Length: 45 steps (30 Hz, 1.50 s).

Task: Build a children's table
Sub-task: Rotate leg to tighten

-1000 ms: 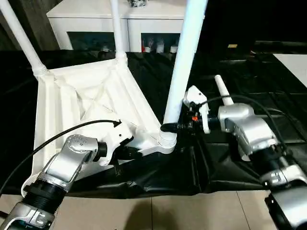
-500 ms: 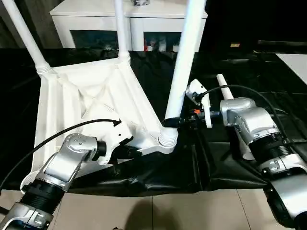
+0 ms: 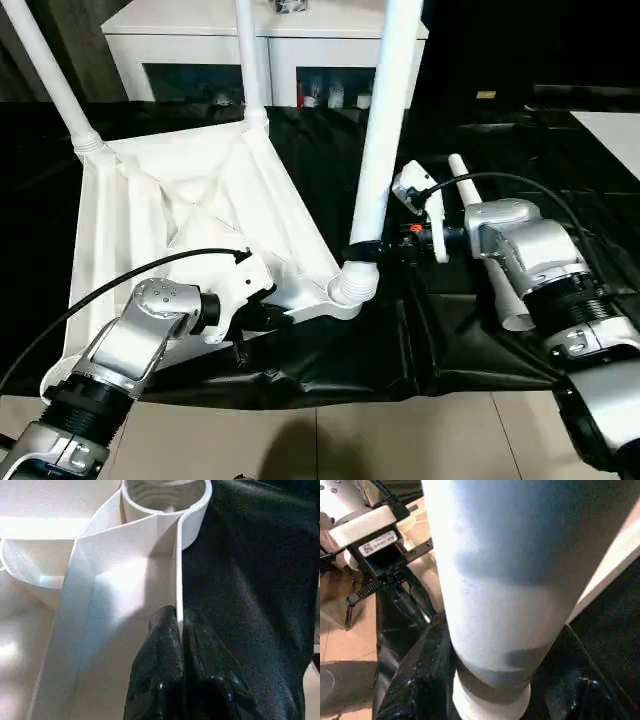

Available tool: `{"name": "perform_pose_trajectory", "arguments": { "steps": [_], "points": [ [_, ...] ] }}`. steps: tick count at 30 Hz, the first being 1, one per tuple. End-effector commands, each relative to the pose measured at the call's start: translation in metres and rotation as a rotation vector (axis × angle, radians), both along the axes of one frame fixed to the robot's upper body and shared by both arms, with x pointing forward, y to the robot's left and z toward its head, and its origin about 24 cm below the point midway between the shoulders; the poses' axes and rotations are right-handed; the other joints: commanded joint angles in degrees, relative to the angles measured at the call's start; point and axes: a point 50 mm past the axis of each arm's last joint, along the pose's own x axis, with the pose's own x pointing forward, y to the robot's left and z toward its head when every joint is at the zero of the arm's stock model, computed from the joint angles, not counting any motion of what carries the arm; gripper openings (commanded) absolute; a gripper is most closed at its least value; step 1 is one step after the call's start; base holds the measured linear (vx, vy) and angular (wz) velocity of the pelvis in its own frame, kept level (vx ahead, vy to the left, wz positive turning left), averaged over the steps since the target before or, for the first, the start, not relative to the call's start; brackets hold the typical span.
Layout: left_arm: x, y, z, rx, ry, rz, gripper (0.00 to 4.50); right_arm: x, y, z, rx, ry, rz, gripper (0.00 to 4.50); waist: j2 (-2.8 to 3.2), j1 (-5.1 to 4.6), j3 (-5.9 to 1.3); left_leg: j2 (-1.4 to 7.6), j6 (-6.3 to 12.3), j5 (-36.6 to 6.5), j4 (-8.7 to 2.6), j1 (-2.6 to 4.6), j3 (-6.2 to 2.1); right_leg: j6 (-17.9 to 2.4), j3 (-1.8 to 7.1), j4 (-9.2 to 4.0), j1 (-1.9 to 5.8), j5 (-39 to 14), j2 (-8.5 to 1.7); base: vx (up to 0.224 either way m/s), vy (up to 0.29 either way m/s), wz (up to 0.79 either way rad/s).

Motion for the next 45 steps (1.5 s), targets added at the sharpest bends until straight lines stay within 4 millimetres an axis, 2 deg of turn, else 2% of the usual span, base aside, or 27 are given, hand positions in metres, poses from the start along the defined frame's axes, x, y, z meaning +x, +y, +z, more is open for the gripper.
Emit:
{"name": "perform_pose_trajectory", "arguments": {
  "steps": [1,6,13,17,21,24,26,28,29,30,31,32,33,39,40,41,42,45],
  "points": [
    [0.008,-0.002,0.018,-0.011,-0.084,-0.024,0.00,0.003,0.004,-0.002,-0.015,-0.024,-0.024,1.81,0.29,0.08,-3.70,1.62,4.01,-1.64,-3.23,0.56,-0.13,-17.47,2.49,-2.93,3.56,8.82,-3.31,0.000,0.000,0.00],
    [0.008,-0.002,0.018,-0.007,-0.085,-0.027,0.00,0.003,0.013,-0.006,-0.017,-0.027,-0.023,1.81,0.31,0.04,-3.72,1.62,3.61,-1.67,-3.26,0.62,-0.12,-17.53,2.46,-2.84,3.54,9.65,-3.21,0.000,0.000,0.00],
    [0.007,-0.002,0.017,-0.005,-0.086,-0.024,0.00,0.004,0.018,-0.012,-0.029,-0.038,-0.035,1.81,0.10,-0.10,-3.54,1.62,2.88,-3.10,-3.42,0.58,-0.12,-16.90,2.56,-3.01,3.58,7.08,-3.35,0.000,0.000,0.00],
    [0.007,-0.001,0.017,-0.002,-0.088,-0.021,0.00,0.003,0.016,-0.018,-0.033,-0.029,-0.056,1.81,0.05,-0.20,-3.54,1.58,2.61,-3.35,-3.44,0.60,-0.11,-16.66,2.60,-3.05,3.60,6.76,-3.30,0.000,0.000,0.00],
    [0.007,-0.001,0.017,-0.002,-0.088,-0.018,0.00,0.002,0.012,-0.024,-0.017,-0.018,-0.096,1.81,0.34,-0.19,-3.58,1.56,2.78,-2.91,-3.39,0.61,-0.15,-16.78,2.59,-2.96,3.57,7.75,-3.30,0.000,0.000,0.00],
    [0.006,0.000,0.016,-0.002,-0.088,-0.017,0.00,0.001,0.005,-0.031,0.001,0.002,-0.145,1.81,0.27,-0.24,-3.61,1.55,2.66,-3.01,-3.43,0.57,-0.17,-16.81,2.59,-2.95,3.66,8.27,-3.25,0.000,0.000,0.00],
    [0.007,0.000,0.016,-0.002,-0.087,-0.016,0.00,-0.002,-0.002,-0.038,0.011,0.022,-0.183,1.81,0.48,-0.24,-3.56,1.58,2.49,-3.61,-3.46,0.68,-0.16,-16.70,2.58,-3.08,3.58,7.79,-3.24,0.000,0.000,0.00],
    [0.007,0.000,0.016,-0.001,-0.086,-0.016,0.00,-0.004,-0.006,-0.042,0.013,0.031,-0.211,1.81,0.37,-0.22,-3.58,1.58,2.29,-3.99,-3.50,0.70,-0.18,-16.58,2.61,-3.12,3.65,7.48,-3.27,0.000,0.000,0.00],
    [0.007,0.000,0.016,-0.001,-0.086,-0.015,0.00,-0.006,-0.010,-0.046,0.014,0.039,-0.231,1.81,0.71,-0.22,-3.54,1.58,2.04,-4.45,-3.52,0.75,-0.18,-16.55,2.58,-3.23,3.57,7.20,-3.24,0.000,0.000,0.00],
    [0.007,0.000,0.016,-0.001,-0.086,-0.015,0.00,-0.007,-0.011,-0.048,0.012,0.042,-0.239,1.81,0.61,-0.21,-3.58,1.59,1.93,-4.40,-3.50,0.76,-0.19,-16.52,2.59,-3.18,3.62,7.38,-3.24,0.000,0.000,0.00],
    [0.007,0.000,0.016,-0.001,-0.086,-0.014,0.00,-0.007,-0.012,-0.049,0.011,0.043,-0.242,1.81,0.88,-0.22,-3.58,1.55,1.68,-4.51,-3.53,0.75,-0.24,-16.44,2.55,-3.19,3.61,7.69,-3.16,0.000,0.000,0.00],
    [0.008,0.000,0.016,0.000,-0.085,-0.014,0.00,-0.009,-0.013,-0.051,0.007,0.046,-0.250,1.81,0.79,-0.22,-3.64,1.54,1.59,-4.45,-3.51,0.78,-0.25,-16.51,2.56,-3.14,3.66,8.08,-3.18,0.000,0.000,0.00],
    [0.008,0.001,0.016,-0.001,-0.086,-0.011,0.00,-0.013,-0.015,-0.055,0.004,0.051,-0.256,1.81,1.23,-0.18,-3.58,1.48,1.34,-5.01,-3.52,0.77,-0.31,-16.47,2.53,-3.16,3.66,8.14,-3.16,0.000,0.000,0.00],
    [0.009,-0.001,0.016,-0.004,-0.085,-0.005,0.00,-0.030,-0.017,-0.060,-0.013,0.051,-0.219,1.81,0.98,-0.11,-3.58,1.48,1.08,-5.11,-3.61,0.84,-0.36,-15.92,2.57,-3.32,3.79,8.26,-3.16,0.000,0.000,0.00],
    [0.009,-0.001,0.016,-0.005,-0.085,-0.005,0.00,-0.031,-0.017,-0.060,-0.014,0.050,-0.214,1.81,0.78,-0.11,-3.52,1.50,1.09,-5.25,-3.67,0.80,-0.37,-15.75,2.58,-3.37,3.87,7.96,-3.13,0.000,0.000,0.00],
    [0.009,-0.001,0.016,-0.007,-0.085,-0.004,0.00,-0.036,-0.017,-0.061,-0.022,0.049,-0.198,1.81,0.88,0.07,-3.49,1.56,1.06,-5.22,-3.71,0.83,-0.39,-15.46,2.63,-3.41,3.85,7.39,-3.18,0.000,0.000,0.00],
    [0.009,-0.002,0.016,-0.009,-0.084,-0.003,0.00,-0.042,-0.017,-0.061,-0.030,0.050,-0.179,1.81,0.69,0.04,-3.40,1.58,1.06,-5.67,-3.76,0.85,-0.36,-15.19,2.66,-3.51,3.81,6.55,-3.17,0.000,0.000,0.00],
    [0.009,-0.003,0.015,-0.011,-0.083,-0.001,0.00,-0.047,-0.016,-0.062,-0.037,0.051,-0.165,1.81,0.81,0.14,-3.29,1.66,0.61,-7.11,-3.93,1.06,-0.34,-14.71,2.71,-3.77,3.61,3.65,-3.23,0.000,0.000,0.00]
  ]
}}
